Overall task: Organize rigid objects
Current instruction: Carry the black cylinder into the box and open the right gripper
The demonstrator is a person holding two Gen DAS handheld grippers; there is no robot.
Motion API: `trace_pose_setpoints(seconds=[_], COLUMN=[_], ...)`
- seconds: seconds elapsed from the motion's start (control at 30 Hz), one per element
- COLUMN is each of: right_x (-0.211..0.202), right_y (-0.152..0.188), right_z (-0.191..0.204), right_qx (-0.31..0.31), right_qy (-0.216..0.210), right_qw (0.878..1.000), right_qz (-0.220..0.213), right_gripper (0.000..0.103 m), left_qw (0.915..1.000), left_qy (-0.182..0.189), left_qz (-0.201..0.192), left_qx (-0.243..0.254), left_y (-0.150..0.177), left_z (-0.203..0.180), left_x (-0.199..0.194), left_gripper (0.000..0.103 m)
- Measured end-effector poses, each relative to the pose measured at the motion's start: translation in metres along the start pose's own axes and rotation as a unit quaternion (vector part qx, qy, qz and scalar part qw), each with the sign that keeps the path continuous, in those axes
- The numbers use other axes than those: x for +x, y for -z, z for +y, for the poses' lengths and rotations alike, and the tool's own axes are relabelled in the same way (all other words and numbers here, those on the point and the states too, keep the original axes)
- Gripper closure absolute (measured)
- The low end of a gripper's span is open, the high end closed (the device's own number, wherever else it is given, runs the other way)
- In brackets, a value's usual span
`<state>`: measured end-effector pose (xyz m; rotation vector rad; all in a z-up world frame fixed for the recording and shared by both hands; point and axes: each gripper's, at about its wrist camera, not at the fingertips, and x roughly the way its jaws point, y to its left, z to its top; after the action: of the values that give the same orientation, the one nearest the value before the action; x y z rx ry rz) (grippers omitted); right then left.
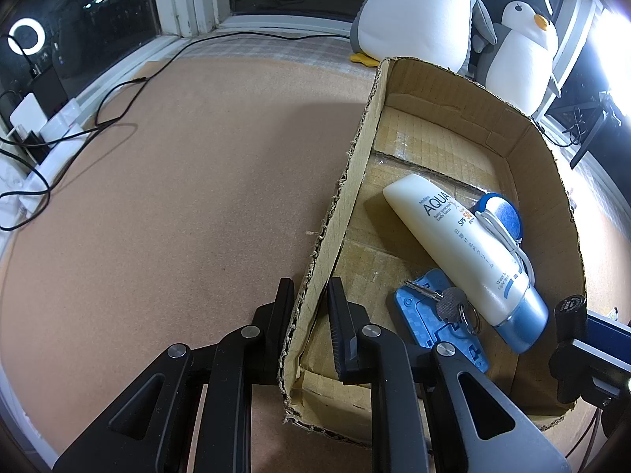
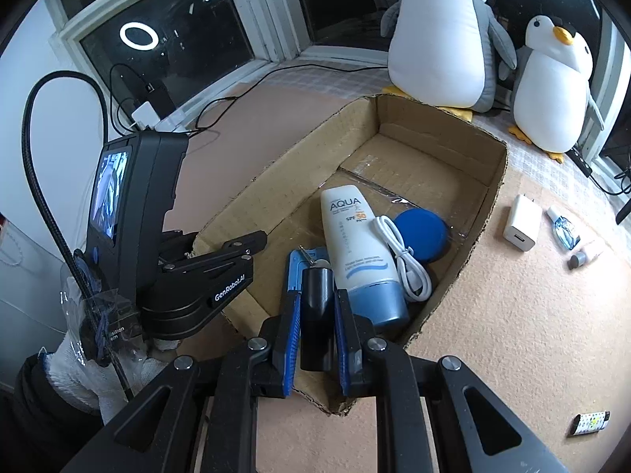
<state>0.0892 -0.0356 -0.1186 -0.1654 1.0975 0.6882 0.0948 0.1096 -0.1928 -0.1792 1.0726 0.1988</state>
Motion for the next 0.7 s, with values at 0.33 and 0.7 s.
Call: trace_pose_setpoints(seconds=[0.33, 0.7], right_x=[-0.005, -0.019], right_y=[-0.001, -0.001], right_z=[0.007, 0.001], right_qx=[-0.012, -0.010], right_qy=[0.018, 0.037], right_qw=[1.000, 0.999], right_qz=[-0.017, -0.033], right_gripper=[0.055, 0.044], left_qw=[1.0000, 1.0000], left_qy=[-0.001, -0.001], left_qz=[0.000, 0.000], left_qx=[0.000, 0.000], left_y=[0.000, -0.001], left_z=[0.001, 0.000], left_x=[-0.001, 0.000], left_gripper=[0.087, 0.087])
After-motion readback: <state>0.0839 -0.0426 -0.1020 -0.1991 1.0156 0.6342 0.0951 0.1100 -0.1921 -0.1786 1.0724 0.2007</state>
